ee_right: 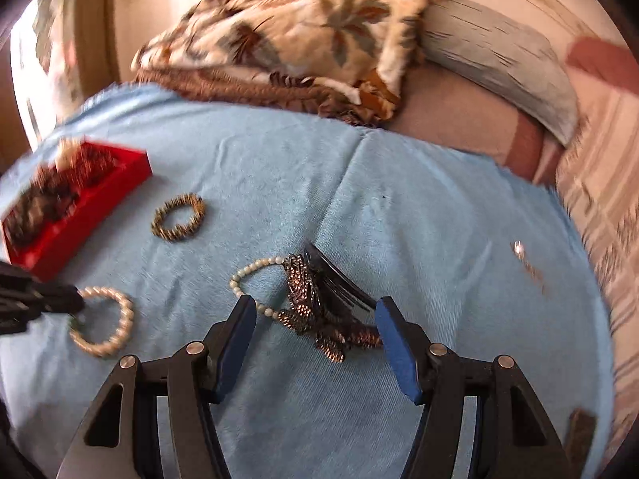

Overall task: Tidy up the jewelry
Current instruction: 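Grasp the sparkly brown claw clip with right tool while left holds pearl bracelet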

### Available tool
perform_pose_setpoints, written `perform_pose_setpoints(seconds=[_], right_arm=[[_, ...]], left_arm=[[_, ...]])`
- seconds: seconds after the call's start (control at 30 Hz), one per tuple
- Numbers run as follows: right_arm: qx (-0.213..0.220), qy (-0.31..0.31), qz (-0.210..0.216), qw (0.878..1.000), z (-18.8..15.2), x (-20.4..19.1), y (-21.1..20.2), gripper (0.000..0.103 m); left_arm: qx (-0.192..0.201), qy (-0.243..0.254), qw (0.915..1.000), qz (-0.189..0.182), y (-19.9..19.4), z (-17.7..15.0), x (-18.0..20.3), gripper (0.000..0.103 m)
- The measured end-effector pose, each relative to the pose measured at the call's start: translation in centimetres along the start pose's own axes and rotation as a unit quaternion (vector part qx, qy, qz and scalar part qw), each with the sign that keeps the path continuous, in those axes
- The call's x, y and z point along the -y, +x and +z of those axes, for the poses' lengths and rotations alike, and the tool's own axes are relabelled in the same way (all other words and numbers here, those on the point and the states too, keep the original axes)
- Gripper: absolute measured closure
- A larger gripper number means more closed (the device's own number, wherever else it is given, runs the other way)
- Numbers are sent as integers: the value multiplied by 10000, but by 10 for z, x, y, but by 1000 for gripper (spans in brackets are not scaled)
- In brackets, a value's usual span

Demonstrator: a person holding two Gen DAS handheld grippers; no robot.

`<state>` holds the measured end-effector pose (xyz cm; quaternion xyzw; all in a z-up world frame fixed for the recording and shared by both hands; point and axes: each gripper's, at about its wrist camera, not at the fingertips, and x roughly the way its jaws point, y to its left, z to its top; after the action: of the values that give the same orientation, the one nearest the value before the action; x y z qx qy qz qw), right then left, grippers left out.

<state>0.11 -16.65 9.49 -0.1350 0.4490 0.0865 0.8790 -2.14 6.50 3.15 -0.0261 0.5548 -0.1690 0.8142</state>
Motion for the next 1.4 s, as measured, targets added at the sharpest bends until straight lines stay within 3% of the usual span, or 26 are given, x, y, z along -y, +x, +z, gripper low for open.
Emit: perform_pose_setpoints(seconds=[0.07, 0.17, 0.2, 0.23, 0.27, 0.33, 0.37, 0.47, 0.53, 0.57, 0.6, 0.67, 0.8, 0.97, 1.27, 1.4], right_arm=[[-198, -450, -180, 9986, 0, -10, 16, 36], [-193, -648, -478, 9966, -2, -12, 27, 37], [-267, -454, -447, 9976, -1, -6, 30, 49], [-301, -208, -369, 9986, 0, 2, 31, 50], [-263, 107, -211, 9994, 1, 12, 28, 59], [-290, 1034, 322, 9937, 4, 41, 24, 63], [-303, 1529, 612, 9859, 2, 55, 23, 67], [-276, 3149, 1604, 9351, -20, 100, 22, 73], [-134, 3957, 1862, 8992, -38, 123, 20, 73], [0, 4281, 1821, 8852, -47, 136, 17, 70], [108, 4343, 1697, 8846, -49, 141, 13, 55], [219, 4227, 1038, 9000, -49, 148, 2, 34], [340, 3963, 455, 9164, -46, 151, -10, 32], [358, 3576, 443, 9322, -37, 147, -6, 31], [169, 2236, 508, 9732, -10, 105, 22, 19], [-13, 1815, 268, 9830, -7, 94, 39, 19]], left_arm=[[5, 19, 10000, 24, -1, 2, -3, 94], [24, 43, 10000, 40, -2, 0, -2, 94], [28, 29, 10000, 42, -1, 1, -1, 94], [34, 16, 10000, 40, -1, 1, 0, 94], [47, 2, 10000, 35, -2, 1, 0, 94], [69, -7, 10000, 34, -3, 0, -1, 94], [78, -12, 10000, 34, -4, 0, -1, 94], [102, -32, 9999, 41, -6, 1, -1, 94], [111, -38, 9999, 57, -7, 1, -1, 94], [114, -36, 9999, 77, -8, 1, -1, 94], [118, -26, 9999, 99, -8, 1, 0, 94], [156, -1, 9998, 125, -10, 1, 2, 94], [246, -10, 9996, 142, -16, 2, 3, 94], [320, -42, 9993, 172, -20, 4, 0, 93], [224, 144, 9994, 211, -8, 5, 7, 92], [149, 273, 9991, 275, 3, 7, 13, 81]])
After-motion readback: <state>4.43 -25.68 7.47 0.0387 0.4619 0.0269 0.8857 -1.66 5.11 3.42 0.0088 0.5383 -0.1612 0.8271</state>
